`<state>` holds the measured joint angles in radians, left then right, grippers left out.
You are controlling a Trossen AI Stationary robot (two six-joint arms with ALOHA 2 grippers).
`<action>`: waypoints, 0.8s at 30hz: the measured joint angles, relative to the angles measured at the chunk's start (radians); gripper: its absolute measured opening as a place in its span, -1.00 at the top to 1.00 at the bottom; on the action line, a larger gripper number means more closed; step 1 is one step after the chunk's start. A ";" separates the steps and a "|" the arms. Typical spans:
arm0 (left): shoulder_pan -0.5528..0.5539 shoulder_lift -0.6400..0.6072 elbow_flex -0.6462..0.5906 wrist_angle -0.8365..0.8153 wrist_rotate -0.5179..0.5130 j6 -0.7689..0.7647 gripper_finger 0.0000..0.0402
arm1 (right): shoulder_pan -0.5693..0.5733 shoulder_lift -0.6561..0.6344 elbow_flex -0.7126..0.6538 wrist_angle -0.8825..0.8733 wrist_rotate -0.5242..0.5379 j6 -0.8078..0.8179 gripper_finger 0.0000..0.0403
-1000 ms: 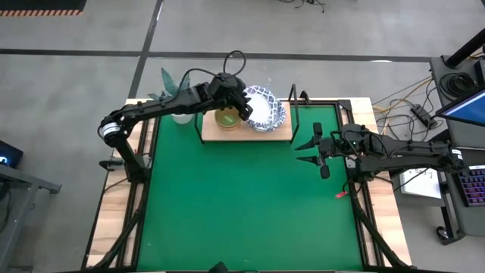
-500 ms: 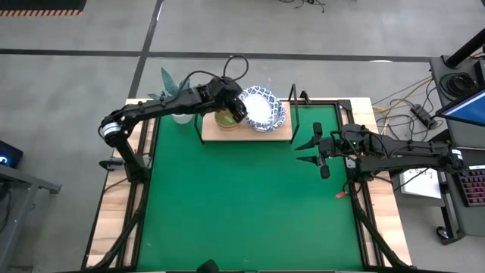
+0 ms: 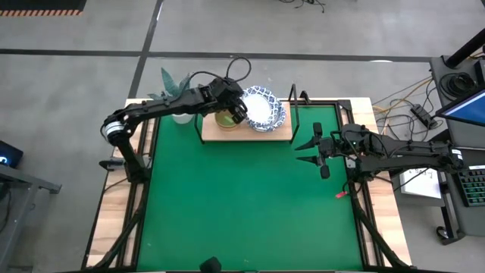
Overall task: Place and stack bowls onto a shelf
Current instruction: Stack the blue patterned bowl on top of the other blue patterned bowl on the shelf
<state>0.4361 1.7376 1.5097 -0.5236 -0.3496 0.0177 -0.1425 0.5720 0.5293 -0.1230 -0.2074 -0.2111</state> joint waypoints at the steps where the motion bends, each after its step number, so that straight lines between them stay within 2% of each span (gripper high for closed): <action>1: 0.001 0.010 0.000 0.000 0.000 0.000 0.98 | 0.000 0.000 0.000 0.000 0.000 0.000 0.34; 12: -0.001 0.119 -0.001 -0.003 0.001 0.000 1.00 | 0.000 0.000 0.000 0.000 0.000 -0.002 0.34; 18: -0.016 0.120 -0.001 -0.001 0.110 -0.020 1.00 | 0.000 0.000 0.000 0.000 0.000 -0.009 0.34; 24: -0.050 0.096 -0.001 0.000 0.112 -0.002 1.00 | 0.000 0.000 0.000 0.001 0.000 -0.009 0.34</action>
<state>0.3863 1.8337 1.5085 -0.5240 -0.2375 0.0160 -0.1425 0.5724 0.5293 -0.1223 -0.2077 -0.2199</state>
